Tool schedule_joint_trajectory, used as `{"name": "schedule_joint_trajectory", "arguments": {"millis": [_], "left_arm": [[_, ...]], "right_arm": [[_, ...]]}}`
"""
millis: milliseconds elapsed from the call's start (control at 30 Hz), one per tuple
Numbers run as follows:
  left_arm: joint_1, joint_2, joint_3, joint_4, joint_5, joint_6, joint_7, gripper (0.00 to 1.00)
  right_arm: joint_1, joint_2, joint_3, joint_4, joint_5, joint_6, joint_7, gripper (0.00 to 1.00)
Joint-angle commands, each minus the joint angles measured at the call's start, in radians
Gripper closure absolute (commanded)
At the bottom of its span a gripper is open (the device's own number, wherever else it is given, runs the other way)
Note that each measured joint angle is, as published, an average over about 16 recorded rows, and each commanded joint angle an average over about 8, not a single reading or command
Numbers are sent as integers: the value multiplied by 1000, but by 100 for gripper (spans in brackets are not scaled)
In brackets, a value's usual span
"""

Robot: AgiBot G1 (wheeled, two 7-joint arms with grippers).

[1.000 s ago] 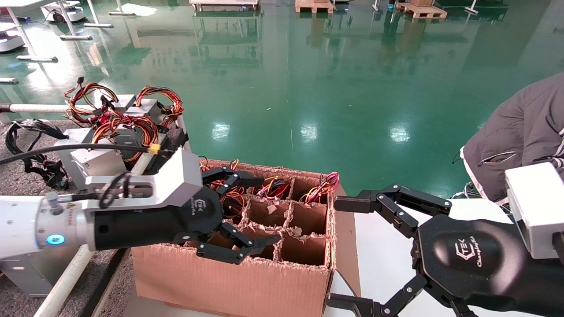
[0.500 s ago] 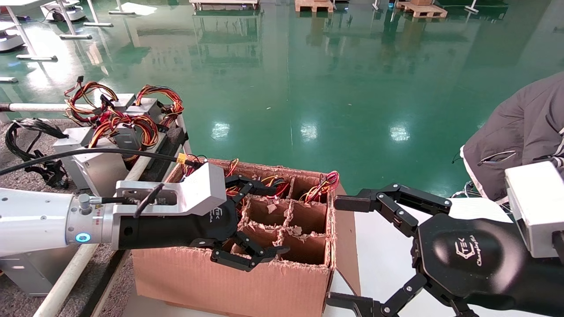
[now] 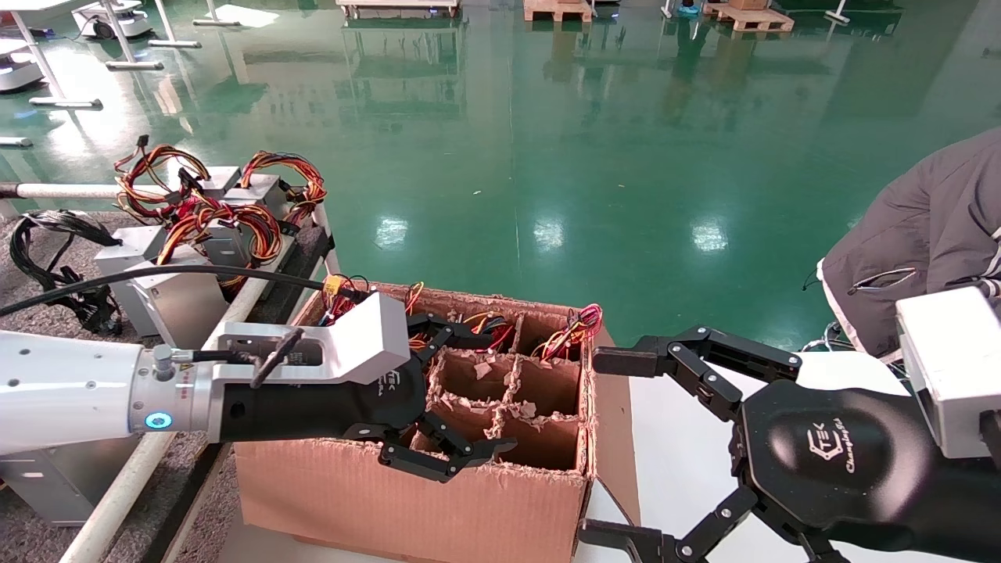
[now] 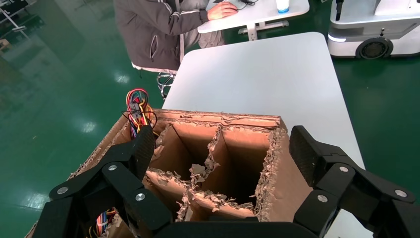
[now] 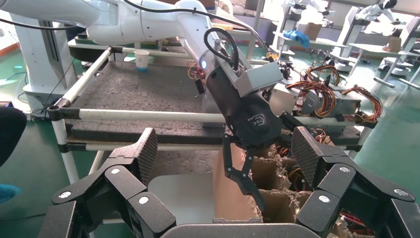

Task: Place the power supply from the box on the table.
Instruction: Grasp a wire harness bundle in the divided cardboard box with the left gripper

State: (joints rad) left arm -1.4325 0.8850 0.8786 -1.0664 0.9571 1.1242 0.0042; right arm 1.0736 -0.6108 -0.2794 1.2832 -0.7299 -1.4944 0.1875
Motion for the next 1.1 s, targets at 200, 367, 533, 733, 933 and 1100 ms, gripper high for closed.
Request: {"name": "schedule_joint_trajectory", "arguments": {"millis": [200, 367, 533, 733, 933, 1100], "left_arm": [[-36, 25, 65, 38, -14, -47, 30, 0], [-60, 43, 110, 64, -29, -83, 53, 0], [-80, 63, 159, 90, -47, -123, 83, 0], [-95, 86, 215, 113, -66, -177, 123, 0], [-101, 106, 258, 126, -80, -225, 152, 0], [-109, 134, 287, 150, -87, -262, 169, 0]], "right_arm": [[0, 0, 0, 0, 0, 0, 0, 0], [0, 0, 0, 0, 0, 0, 0, 0], [0, 0, 0, 0, 0, 0, 0, 0], [0, 0, 0, 0, 0, 0, 0, 0], [0, 0, 0, 0, 0, 0, 0, 0], [0, 0, 0, 0, 0, 0, 0, 0]]}}
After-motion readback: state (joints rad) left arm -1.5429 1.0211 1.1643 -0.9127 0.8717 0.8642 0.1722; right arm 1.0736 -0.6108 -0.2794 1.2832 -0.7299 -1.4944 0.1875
